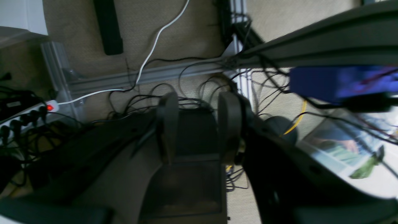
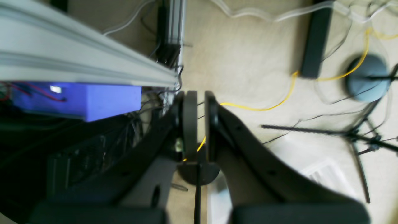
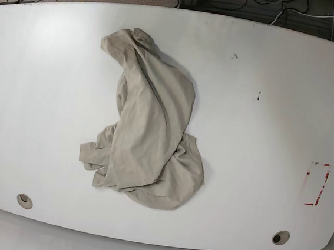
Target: Layout the t-shirt on the table in an organized manner, then fold the t-shirt properly
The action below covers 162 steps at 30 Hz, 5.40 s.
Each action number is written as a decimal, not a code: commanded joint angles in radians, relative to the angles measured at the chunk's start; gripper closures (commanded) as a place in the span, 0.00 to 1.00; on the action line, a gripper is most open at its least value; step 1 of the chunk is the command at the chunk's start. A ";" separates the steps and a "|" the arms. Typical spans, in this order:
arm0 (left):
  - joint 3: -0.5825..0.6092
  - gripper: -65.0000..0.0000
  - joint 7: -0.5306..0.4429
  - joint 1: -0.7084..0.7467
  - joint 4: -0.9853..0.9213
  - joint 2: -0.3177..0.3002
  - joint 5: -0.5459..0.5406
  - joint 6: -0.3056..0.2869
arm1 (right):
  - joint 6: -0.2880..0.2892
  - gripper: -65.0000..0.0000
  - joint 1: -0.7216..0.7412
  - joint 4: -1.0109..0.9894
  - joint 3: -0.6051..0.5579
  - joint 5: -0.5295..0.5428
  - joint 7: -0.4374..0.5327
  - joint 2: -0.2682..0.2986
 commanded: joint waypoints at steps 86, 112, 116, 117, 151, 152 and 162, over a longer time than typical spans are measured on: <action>-0.124 0.37 -0.012 -0.321 0.340 -0.003 -0.012 -0.001 | 0.135 0.38 1.127 0.124 -0.413 -0.009 -0.595 0.002; -0.213 0.37 -0.012 -0.321 0.337 0.001 -0.012 -0.001 | 0.138 0.38 1.554 -0.602 -0.573 -0.001 -0.443 -0.032; -0.213 0.37 -0.012 -0.321 0.337 0.001 -0.012 -0.001 | 0.138 0.38 1.554 -0.652 -0.573 -0.006 -0.408 -0.044; -0.213 0.37 -0.012 -0.321 0.337 0.001 -0.012 -0.001 | 0.138 0.38 1.551 -0.665 -0.573 -0.006 -0.400 -0.046; -0.208 0.37 -0.012 -0.349 0.302 0.001 -0.012 -0.001 | 0.133 1.00 1.499 -0.422 -0.576 -0.010 -0.488 -0.044; -0.207 0.37 -0.012 -0.349 0.302 0.001 -0.012 -0.001 | 0.133 1.00 1.497 -0.385 -0.576 -0.010 -0.506 -0.044; -0.204 0.37 -0.010 -0.352 0.302 0.001 -0.011 -0.001 | 0.136 1.00 1.534 -0.112 -0.576 -0.010 -0.601 -0.041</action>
